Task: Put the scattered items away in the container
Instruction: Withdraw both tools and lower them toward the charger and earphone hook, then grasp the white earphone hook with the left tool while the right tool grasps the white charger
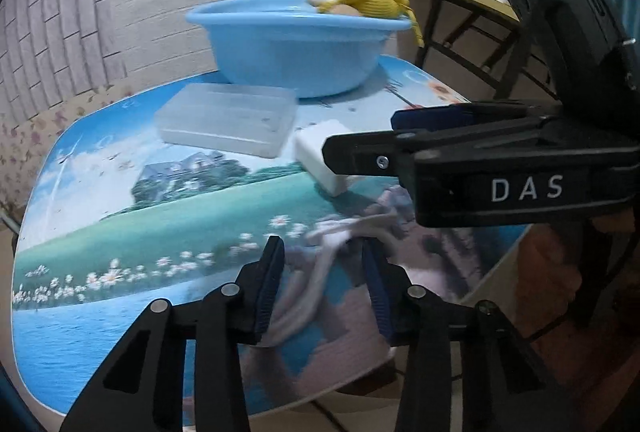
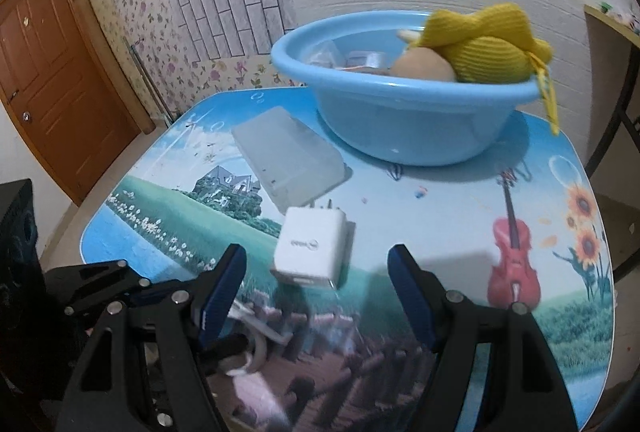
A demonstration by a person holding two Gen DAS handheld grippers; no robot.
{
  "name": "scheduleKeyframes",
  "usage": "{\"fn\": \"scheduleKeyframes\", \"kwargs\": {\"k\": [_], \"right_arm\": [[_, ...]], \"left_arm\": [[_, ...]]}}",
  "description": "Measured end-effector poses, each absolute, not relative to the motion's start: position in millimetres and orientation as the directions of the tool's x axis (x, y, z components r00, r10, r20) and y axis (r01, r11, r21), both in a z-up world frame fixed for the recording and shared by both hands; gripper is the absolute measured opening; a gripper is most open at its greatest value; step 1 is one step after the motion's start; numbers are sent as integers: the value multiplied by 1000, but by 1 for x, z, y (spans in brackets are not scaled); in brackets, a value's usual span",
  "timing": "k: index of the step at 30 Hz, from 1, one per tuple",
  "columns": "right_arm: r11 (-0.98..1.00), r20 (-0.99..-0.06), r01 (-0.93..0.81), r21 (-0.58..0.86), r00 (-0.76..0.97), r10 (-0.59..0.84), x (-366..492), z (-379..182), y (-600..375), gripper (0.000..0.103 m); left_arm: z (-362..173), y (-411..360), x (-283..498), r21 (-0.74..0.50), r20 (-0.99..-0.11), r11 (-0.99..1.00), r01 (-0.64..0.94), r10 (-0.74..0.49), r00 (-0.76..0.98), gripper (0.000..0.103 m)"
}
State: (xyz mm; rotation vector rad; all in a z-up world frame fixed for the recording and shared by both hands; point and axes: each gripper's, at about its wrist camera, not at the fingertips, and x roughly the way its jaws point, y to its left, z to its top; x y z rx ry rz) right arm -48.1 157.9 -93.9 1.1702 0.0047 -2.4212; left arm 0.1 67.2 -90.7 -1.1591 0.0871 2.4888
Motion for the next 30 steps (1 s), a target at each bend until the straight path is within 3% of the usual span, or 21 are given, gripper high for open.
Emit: {"fn": "scheduleKeyframes", "kwargs": {"k": [4, 6, 7, 8, 21, 26, 30], "right_arm": [[-899, -765, 402, 173, -520, -380, -58, -104, 148, 73], [-895, -772, 413, 168, -509, -379, -60, -109, 144, 61], [-892, -781, 422, 163, -498, -377, -60, -113, 142, 48], [-891, -786, 425, 162, -491, -377, -61, -115, 142, 43], [-912, -783, 374, 166, -513, -353, -46, -115, 181, 42], [-914, -779, 382, 138, -527, -338, -30, -114, 193, 42], [-916, -774, 378, 131, -539, -333, -23, -114, 198, 41]], "left_arm": [[-91, 55, -1, -114, -743, -934, -338, 306, -595, 40], [-91, 49, -2, -116, -742, -940, -321, 297, -601, 40], [-91, 47, -3, -118, -743, -942, -313, 293, -602, 40], [-91, 45, -3, -120, -742, -943, -309, 292, -603, 40], [-86, 38, -9, -116, -738, -957, -266, 263, -622, 40], [-82, 45, -8, -171, -739, -947, -273, 307, -599, 48], [-86, 61, -7, -135, -754, -947, -290, 289, -591, 52]]}}
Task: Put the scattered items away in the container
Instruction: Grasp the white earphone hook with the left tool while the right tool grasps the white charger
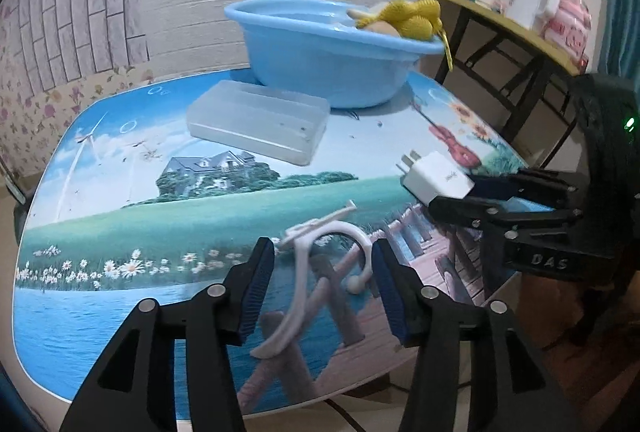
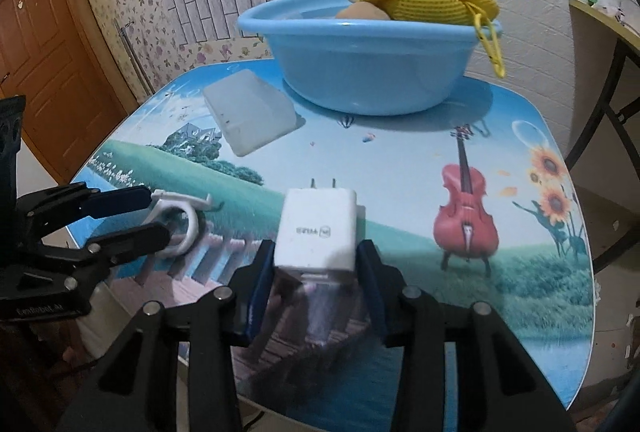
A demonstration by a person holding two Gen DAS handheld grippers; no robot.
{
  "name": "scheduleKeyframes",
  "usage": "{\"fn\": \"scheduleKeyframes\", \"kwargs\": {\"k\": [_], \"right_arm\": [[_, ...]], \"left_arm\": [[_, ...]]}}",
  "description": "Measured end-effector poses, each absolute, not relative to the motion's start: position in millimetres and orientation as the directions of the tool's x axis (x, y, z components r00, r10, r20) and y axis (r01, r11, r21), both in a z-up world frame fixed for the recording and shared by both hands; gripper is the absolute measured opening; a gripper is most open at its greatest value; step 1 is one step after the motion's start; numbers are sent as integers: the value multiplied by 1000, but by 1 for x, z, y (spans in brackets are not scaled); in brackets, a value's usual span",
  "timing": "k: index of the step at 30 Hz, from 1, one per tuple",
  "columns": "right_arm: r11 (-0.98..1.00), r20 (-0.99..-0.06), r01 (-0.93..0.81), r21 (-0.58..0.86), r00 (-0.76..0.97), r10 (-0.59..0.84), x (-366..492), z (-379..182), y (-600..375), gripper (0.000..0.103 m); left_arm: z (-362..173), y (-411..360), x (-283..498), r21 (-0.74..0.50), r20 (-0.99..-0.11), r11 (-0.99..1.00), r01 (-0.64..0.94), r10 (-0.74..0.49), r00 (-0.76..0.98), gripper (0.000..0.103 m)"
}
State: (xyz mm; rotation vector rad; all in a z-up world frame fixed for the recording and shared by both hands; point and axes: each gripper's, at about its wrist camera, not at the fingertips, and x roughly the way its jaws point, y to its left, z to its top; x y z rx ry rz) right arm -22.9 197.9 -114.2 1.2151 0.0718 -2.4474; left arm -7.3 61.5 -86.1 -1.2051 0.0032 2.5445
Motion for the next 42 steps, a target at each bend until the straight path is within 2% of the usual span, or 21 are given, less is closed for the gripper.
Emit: {"fn": "scheduleKeyframes", "kwargs": {"k": [15, 17, 19, 24, 27, 34, 38, 42], "right_arm": [[-906, -741, 384, 178, -553, -380, -19, -116, 206, 40], [-903, -733, 390, 180, -559, -388, -21, -117, 205, 40], [-901, -726, 390, 189, -562, -395, -23, -118, 205, 40], [-900, -712, 388, 197, -574, -403, -25, -119, 206, 43], [-896, -706, 403, 188, -578, -409, -22, -119, 202, 50], [-901, -706, 407, 148, -595, -385, -21, -120, 194, 63], [-900, -699, 407, 156, -598, -392, -21, -121, 193, 76], [-901, -697, 404, 161, -600, -394, -22, -121, 191, 79]], "left_arm": [[-95, 85, -21, -17, -764, -961, -275, 190, -617, 65], [-96, 85, -21, -17, -762, -961, -277, 191, -619, 70], [-97, 85, -21, -17, -763, -961, -275, 190, -618, 82], [-99, 84, -21, -17, -764, -962, -272, 187, -617, 96], [-102, 83, -20, -16, -766, -965, -262, 181, -617, 103], [-102, 79, -16, -16, -757, -971, -238, 167, -631, 103], [-103, 77, -14, -18, -755, -971, -239, 170, -633, 103], [-103, 76, -13, -17, -752, -971, -238, 169, -637, 103]]}}
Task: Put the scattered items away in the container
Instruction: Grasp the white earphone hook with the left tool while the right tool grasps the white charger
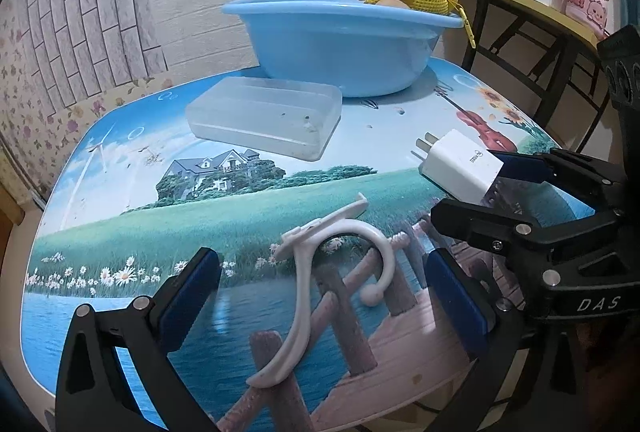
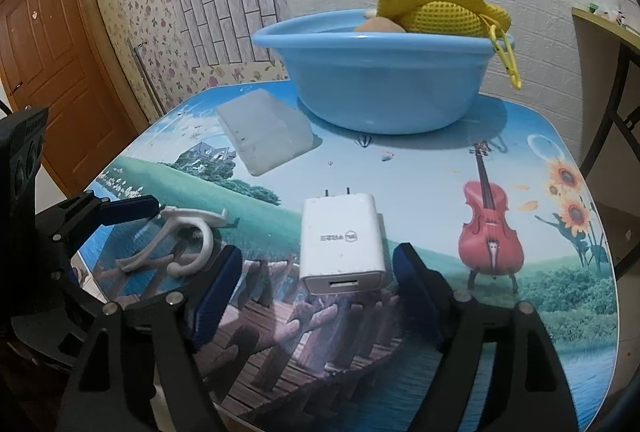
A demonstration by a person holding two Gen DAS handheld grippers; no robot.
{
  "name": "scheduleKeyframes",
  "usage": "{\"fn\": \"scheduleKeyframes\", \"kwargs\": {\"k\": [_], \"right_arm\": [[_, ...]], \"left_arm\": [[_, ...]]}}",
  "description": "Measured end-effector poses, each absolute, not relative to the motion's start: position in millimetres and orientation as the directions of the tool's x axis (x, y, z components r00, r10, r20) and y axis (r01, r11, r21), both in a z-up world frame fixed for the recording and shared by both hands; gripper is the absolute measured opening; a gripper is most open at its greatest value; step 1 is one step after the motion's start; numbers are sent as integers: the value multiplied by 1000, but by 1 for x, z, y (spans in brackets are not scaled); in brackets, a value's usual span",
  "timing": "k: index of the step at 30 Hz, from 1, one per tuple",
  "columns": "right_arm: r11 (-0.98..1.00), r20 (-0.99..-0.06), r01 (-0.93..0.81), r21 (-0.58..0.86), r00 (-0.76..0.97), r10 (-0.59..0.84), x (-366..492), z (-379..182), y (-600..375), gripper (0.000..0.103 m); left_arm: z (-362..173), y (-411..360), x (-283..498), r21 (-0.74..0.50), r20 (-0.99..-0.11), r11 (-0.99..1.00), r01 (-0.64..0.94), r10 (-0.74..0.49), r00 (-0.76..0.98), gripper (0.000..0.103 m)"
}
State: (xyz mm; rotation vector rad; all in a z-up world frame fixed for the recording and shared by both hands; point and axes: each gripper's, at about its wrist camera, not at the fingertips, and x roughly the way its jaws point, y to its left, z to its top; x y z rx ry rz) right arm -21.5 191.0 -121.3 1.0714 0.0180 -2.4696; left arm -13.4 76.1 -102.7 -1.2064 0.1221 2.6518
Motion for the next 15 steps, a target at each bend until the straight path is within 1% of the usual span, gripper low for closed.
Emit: {"fn": "scheduleKeyframes", "kwargs": {"k": [6, 8, 9, 10, 11, 13, 14, 15], "right_arm": [[-916, -701, 373, 147, -614, -363, -20, -122, 192, 79], [-919, -701, 370, 137, -619, -354, -19, -122, 191, 77], [-920, -702, 368, 133, -621, -350, -20, -122, 191, 76], [-922, -702, 365, 129, -623, -344, -20, -122, 190, 71], [-922, -702, 364, 128, -624, -344, -20, -122, 190, 65], [-921, -700, 368, 130, -624, -348, -20, -121, 190, 56], [-920, -699, 369, 130, -624, -349, -20, -121, 190, 54], [-920, -698, 370, 131, -624, -351, -20, -121, 190, 52]], "left_arm": [[-103, 72, -9, -23, -749, -973, -231, 170, -641, 103], [-104, 71, -8, -22, -748, -972, -233, 171, -641, 102], [-103, 71, -8, -25, -747, -972, -235, 175, -642, 100], [-102, 70, -8, -29, -744, -972, -235, 178, -644, 95], [-101, 69, -7, -33, -740, -972, -233, 181, -648, 92], [-100, 66, -7, -45, -733, -973, -224, 185, -654, 83], [-99, 64, -7, -51, -730, -974, -219, 186, -657, 80], [-98, 63, -8, -55, -728, -975, -215, 187, -660, 74]]}}
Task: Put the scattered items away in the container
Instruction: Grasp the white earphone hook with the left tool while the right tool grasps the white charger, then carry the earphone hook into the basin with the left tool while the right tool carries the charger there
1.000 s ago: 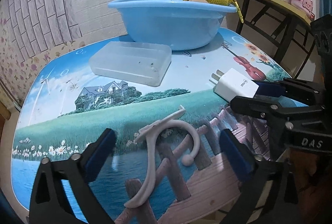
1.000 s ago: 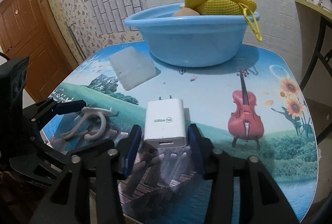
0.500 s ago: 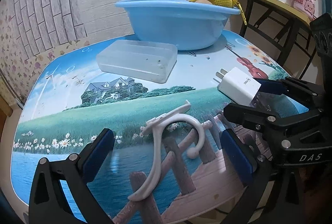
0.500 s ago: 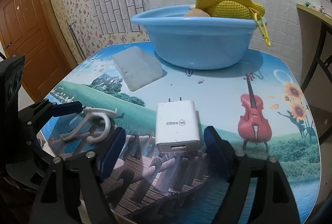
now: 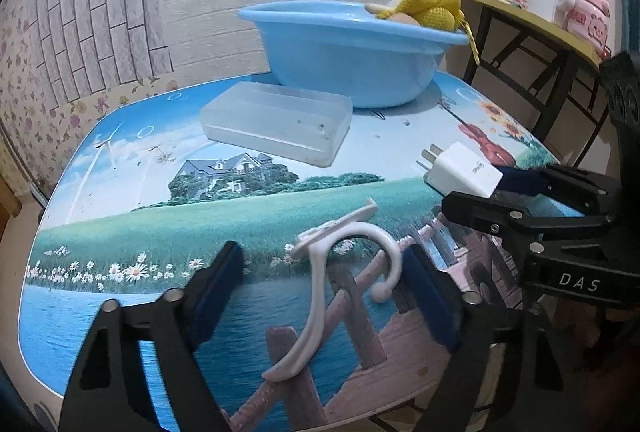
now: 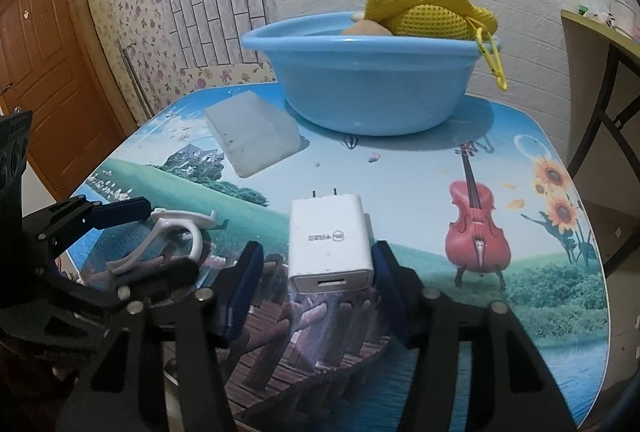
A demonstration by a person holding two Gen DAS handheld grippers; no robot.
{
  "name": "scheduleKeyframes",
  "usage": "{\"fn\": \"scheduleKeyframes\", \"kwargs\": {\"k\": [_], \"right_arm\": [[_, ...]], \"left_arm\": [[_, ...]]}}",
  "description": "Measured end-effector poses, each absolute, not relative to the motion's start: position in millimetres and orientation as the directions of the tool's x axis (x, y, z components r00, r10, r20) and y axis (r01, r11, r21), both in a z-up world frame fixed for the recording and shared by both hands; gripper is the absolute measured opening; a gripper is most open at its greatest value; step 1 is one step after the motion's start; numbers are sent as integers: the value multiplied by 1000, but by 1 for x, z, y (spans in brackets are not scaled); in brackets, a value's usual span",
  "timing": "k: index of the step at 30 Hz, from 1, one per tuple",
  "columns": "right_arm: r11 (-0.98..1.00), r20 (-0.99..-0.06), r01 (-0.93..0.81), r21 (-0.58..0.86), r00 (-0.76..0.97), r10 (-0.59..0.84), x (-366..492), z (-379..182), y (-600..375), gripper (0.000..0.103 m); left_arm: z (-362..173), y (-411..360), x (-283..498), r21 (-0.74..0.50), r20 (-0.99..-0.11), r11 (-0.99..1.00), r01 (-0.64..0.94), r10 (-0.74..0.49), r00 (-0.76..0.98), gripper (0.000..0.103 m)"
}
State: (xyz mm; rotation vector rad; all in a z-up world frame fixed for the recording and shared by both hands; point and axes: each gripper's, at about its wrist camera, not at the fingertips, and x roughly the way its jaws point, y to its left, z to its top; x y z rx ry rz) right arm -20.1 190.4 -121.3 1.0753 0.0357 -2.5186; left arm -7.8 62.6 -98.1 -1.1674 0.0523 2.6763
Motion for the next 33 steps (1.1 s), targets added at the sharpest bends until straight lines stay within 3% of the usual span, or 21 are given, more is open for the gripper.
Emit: {"fn": "scheduleKeyframes", "kwargs": {"k": [2, 3, 18, 33], "right_arm": [[-921, -698, 366, 131, -625, -348, -20, -121, 191, 40], [-920, -698, 367, 137, -623, -352, -21, -121, 192, 39], [-902, -672, 402, 159, -625, -397, -10, -108, 193, 39], [-905, -572, 388, 177, -707, -415, -13, -55, 210, 38]], "left_arm": [[-97, 62, -8, -58, -725, -976, -210, 186, -663, 63], [-97, 62, -8, -58, -724, -976, -209, 185, -665, 55], [-78, 53, -7, -68, -701, -977, -201, 190, -687, 55], [-21, 54, -33, -62, -652, -974, -216, 203, -730, 55]]}}
